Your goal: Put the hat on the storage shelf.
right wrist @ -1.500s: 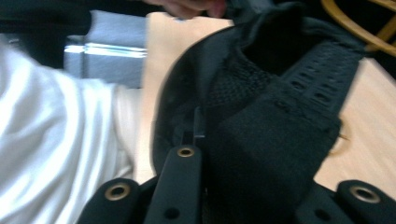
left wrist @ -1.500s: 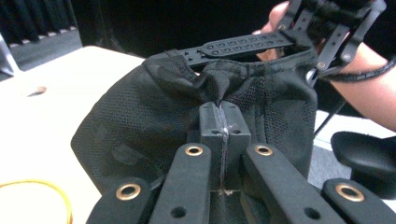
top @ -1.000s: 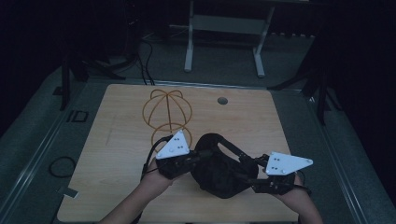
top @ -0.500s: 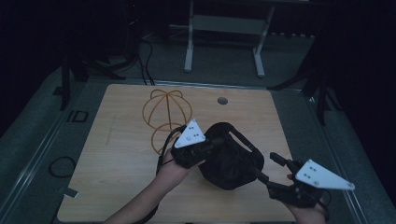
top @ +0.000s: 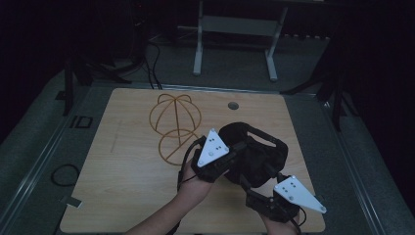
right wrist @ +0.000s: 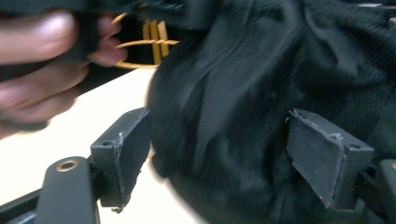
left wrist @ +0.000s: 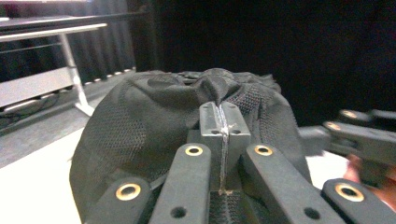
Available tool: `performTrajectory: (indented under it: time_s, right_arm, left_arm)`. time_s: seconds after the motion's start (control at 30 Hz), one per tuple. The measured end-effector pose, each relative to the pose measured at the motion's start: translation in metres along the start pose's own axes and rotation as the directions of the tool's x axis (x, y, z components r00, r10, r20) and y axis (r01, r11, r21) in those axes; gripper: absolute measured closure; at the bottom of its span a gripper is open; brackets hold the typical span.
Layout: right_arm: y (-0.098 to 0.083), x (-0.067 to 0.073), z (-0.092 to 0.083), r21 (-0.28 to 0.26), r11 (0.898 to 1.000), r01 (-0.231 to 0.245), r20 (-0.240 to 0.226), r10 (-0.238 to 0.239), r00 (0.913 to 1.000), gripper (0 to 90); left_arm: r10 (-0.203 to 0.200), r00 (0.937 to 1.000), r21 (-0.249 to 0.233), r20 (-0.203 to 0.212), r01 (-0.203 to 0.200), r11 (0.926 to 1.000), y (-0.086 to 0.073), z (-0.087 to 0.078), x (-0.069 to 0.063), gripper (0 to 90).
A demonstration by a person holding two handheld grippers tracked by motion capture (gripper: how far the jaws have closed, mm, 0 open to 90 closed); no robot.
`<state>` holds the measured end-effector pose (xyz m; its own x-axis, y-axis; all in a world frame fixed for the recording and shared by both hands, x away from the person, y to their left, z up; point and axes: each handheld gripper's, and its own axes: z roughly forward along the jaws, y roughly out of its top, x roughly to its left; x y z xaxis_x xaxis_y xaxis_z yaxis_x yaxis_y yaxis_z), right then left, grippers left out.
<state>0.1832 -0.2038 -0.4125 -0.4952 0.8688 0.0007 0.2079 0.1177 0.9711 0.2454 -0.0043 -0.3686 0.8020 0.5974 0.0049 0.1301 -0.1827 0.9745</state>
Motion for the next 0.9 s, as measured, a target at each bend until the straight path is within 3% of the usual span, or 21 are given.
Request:
performTrajectory:
  time_s: [0.17, 0.23, 0.3, 0.43, 0.63, 0.77, 0.9]
  right_arm:
    - [-0.003, -0.005, 0.010, -0.026, 1.000, -0.016, 0.046, 0.017, 0.9988, 22.4]
    - [-0.003, -0.008, 0.013, -0.023, 1.000, -0.021, 0.046, 0.022, 0.9987, 28.8]
    - [-0.004, -0.012, 0.014, -0.021, 1.000, -0.005, 0.046, 0.006, 0.9989, 43.6]
    - [-0.004, -0.018, 0.014, -0.028, 0.999, 0.017, 0.063, -0.015, 0.9979, 57.8]
    - [0.000, -0.028, 0.017, -0.021, 1.000, 0.006, 0.040, -0.005, 0.9992, 72.1]
    - [0.004, -0.030, 0.016, -0.011, 0.999, 0.041, 0.017, -0.041, 0.9990, 86.4]
    - [0.007, -0.030, 0.012, -0.012, 0.997, 0.081, -0.012, -0.081, 0.9966, 88.1]
  left_arm:
    - [0.008, 1.0000, -0.001, -0.004, -0.008, 1.0000, -0.002, 0.004, -0.009, 90.0]
    - [0.013, 0.9998, -0.009, -0.015, -0.013, 0.9999, -0.002, 0.005, -0.013, 90.0]
    - [0.018, 0.9996, -0.010, -0.023, -0.018, 0.9998, -0.003, 0.005, -0.015, 90.0]
    - [0.005, 0.9999, -0.013, -0.016, -0.006, 0.9999, -0.005, 0.007, -0.018, 90.0]
    - [-0.030, 0.9994, -0.022, -0.015, 0.030, 0.9993, -0.007, 0.008, -0.020, 90.0]
    - [-0.018, 0.9997, -0.026, -0.016, 0.018, 0.9995, -0.007, 0.007, -0.022, 90.0]
    - [-0.034, 0.9994, -0.037, -0.002, 0.034, 0.9987, -0.005, 0.004, -0.018, 90.0]
